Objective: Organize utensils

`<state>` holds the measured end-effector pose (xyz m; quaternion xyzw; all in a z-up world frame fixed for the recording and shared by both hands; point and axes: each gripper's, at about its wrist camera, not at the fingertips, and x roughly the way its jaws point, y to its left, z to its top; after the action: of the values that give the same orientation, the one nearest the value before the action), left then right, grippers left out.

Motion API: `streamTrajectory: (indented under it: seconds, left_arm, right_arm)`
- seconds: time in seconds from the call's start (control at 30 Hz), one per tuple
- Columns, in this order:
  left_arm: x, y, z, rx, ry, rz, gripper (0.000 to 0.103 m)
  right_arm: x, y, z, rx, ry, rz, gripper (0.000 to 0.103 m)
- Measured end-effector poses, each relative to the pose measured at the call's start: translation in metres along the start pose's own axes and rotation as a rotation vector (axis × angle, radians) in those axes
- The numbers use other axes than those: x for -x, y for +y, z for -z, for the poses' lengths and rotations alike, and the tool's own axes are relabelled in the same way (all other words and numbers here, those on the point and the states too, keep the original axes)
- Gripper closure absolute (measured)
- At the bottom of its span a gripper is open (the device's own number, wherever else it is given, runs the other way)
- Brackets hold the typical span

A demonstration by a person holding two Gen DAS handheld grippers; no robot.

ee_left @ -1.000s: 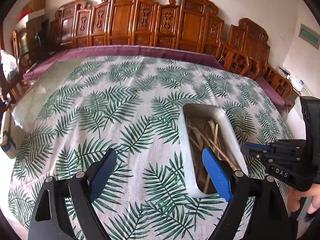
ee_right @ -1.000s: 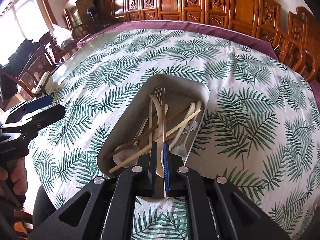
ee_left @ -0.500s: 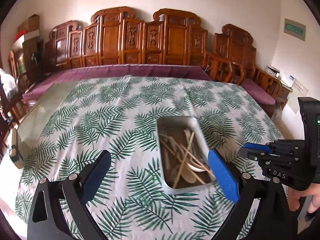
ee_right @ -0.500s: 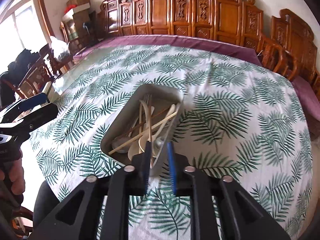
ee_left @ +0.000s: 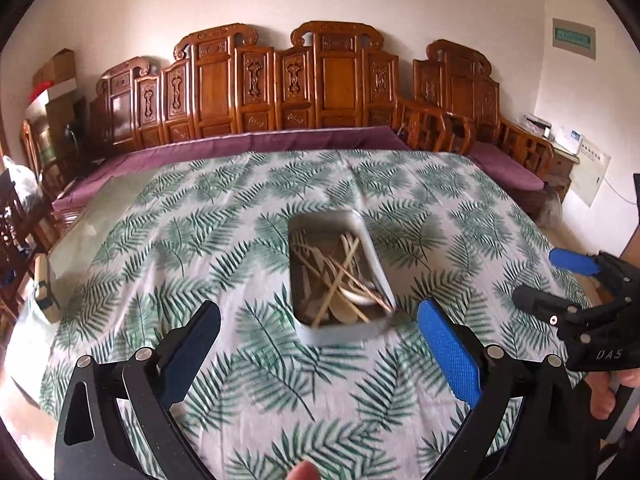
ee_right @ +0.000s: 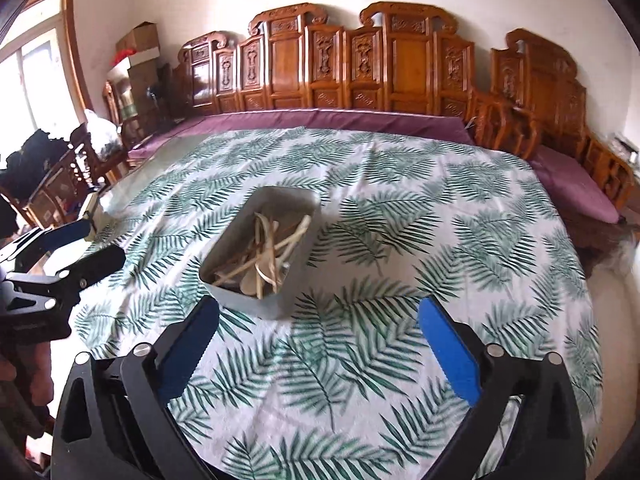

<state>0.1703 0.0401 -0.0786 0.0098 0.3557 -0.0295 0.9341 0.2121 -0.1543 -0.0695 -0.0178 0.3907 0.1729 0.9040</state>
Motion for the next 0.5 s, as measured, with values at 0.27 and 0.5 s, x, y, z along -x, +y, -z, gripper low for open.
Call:
streamTrajectory:
  seconds: [0.27,0.5]
  left_arm:
    - [0.023,-0.019,0.026,0.015,0.017,0.046,0.008]
    - [0.057,-0.032,0.023,0.001,-0.033,0.044,0.008]
  right_arm:
    - [0.03,-0.008,0.036,-0.02,-0.014,0.059,0.003]
    - [0.067,-0.008,0.043,-0.031,-0.074,0.088,0.003]
